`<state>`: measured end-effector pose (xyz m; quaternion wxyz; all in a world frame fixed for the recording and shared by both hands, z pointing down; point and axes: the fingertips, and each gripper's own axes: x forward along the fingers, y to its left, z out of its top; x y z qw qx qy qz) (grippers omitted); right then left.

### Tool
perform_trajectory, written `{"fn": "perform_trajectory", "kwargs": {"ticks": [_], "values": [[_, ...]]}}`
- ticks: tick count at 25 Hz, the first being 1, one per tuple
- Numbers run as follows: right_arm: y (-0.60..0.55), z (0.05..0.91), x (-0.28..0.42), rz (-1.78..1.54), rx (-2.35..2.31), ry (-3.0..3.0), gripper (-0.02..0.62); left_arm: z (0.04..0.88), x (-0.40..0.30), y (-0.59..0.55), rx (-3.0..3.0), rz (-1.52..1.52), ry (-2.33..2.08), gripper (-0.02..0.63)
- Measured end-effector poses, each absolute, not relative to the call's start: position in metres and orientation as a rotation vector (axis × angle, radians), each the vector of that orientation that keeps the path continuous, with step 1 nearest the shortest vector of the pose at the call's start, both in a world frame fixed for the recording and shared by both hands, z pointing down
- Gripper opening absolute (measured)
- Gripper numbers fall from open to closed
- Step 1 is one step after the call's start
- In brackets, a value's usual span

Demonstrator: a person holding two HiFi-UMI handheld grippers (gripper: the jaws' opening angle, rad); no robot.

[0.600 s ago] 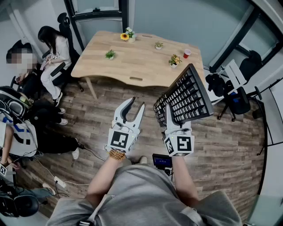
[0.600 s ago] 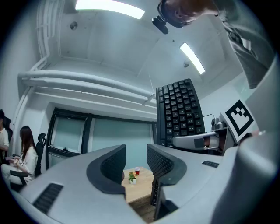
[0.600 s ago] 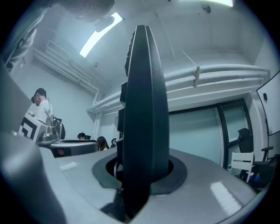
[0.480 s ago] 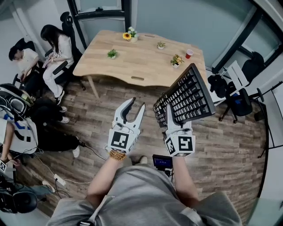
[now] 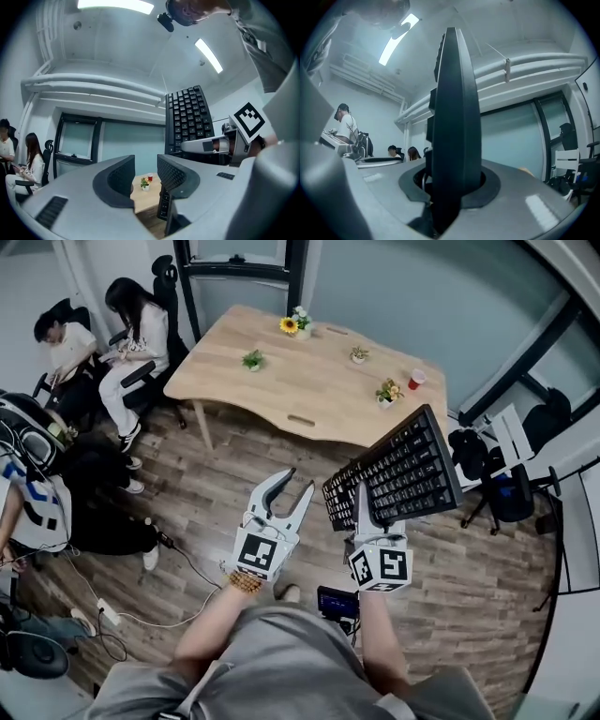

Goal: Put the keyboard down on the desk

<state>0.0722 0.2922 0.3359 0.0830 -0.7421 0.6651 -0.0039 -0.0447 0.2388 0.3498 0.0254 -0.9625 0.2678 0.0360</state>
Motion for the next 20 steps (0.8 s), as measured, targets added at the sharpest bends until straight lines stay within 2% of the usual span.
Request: {"fn": "perform_trajectory", "kwargs": {"ticks": [20], "values": [[0.112, 0.332, 0.087, -0.032, -2.295, 1.949, 0.115, 0.375, -0.039, 0.065, -3.049, 0.139, 0.824, 0.137]]}}
